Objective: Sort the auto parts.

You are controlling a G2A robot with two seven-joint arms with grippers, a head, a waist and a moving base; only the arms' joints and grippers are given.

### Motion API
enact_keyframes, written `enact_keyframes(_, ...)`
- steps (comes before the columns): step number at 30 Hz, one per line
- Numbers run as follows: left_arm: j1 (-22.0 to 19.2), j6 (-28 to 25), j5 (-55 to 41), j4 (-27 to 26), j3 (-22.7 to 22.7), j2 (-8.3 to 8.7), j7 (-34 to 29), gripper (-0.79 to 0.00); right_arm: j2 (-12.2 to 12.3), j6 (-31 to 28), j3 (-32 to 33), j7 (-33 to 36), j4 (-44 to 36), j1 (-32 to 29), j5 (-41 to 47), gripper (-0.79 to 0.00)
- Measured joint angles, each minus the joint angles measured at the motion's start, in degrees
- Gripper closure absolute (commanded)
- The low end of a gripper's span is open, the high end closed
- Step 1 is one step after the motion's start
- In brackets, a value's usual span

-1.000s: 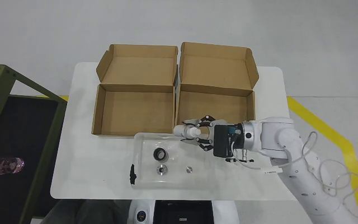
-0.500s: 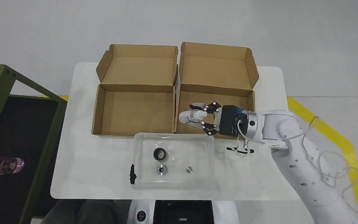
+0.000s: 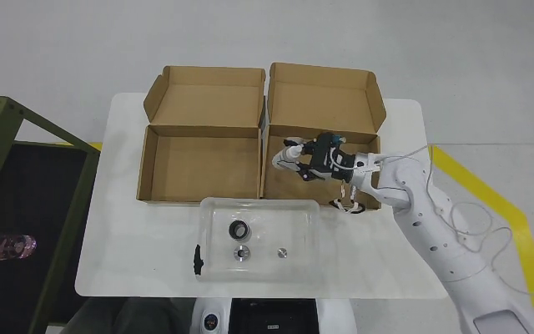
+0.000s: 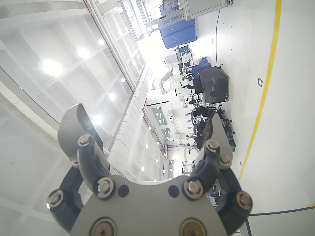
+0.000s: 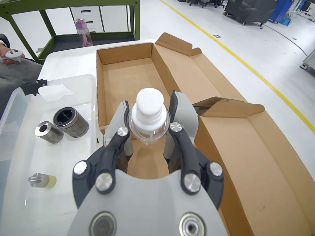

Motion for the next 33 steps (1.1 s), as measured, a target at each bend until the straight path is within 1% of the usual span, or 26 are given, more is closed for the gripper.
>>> enact_keyframes(8,0.0,0.0,0.0,0.0,0.0,0.00,0.0,-0.785,-1.8,1.9,-4.0,-0.6,8.3,4.5,-0.3,0.000)
enact_keyframes(14,0.0,0.0,0.0,0.0,0.0,0.00,0.0,-0.785,-3.2,3.0,-6.7,-1.1,13.1,7.1,-1.0,0.000)
enact_keyframes(23,0.0,0.0,0.0,0.0,0.0,0.00,0.0,-0.785,-5.0,4.2,-9.8,-1.9,18.5,9.6,-2.5,-0.132)
enact_keyframes(25,0.0,0.0,0.0,0.0,0.0,0.00,0.0,-0.785,-5.3,4.3,-10.1,-2.2,19.3,9.9,-2.8,-0.286)
enact_keyframes(26,0.0,0.0,0.0,0.0,0.0,0.00,0.0,-0.785,-5.4,4.4,-10.2,-2.3,19.8,10.1,-2.9,-0.345)
enact_keyframes(27,0.0,0.0,0.0,0.0,0.0,0.00,0.0,-0.785,-5.5,4.4,-10.3,-2.5,20.2,10.2,-3.0,-0.554)
enact_keyframes(28,0.0,0.0,0.0,0.0,0.0,0.00,0.0,-0.785,-5.6,4.4,-10.3,-2.6,20.5,10.3,-3.1,-0.785)
enact_keyframes(33,0.0,0.0,0.0,0.0,0.0,0.00,0.0,-0.785,-5.8,3.9,-9.9,-2.6,20.7,10.4,-3.0,-0.785)
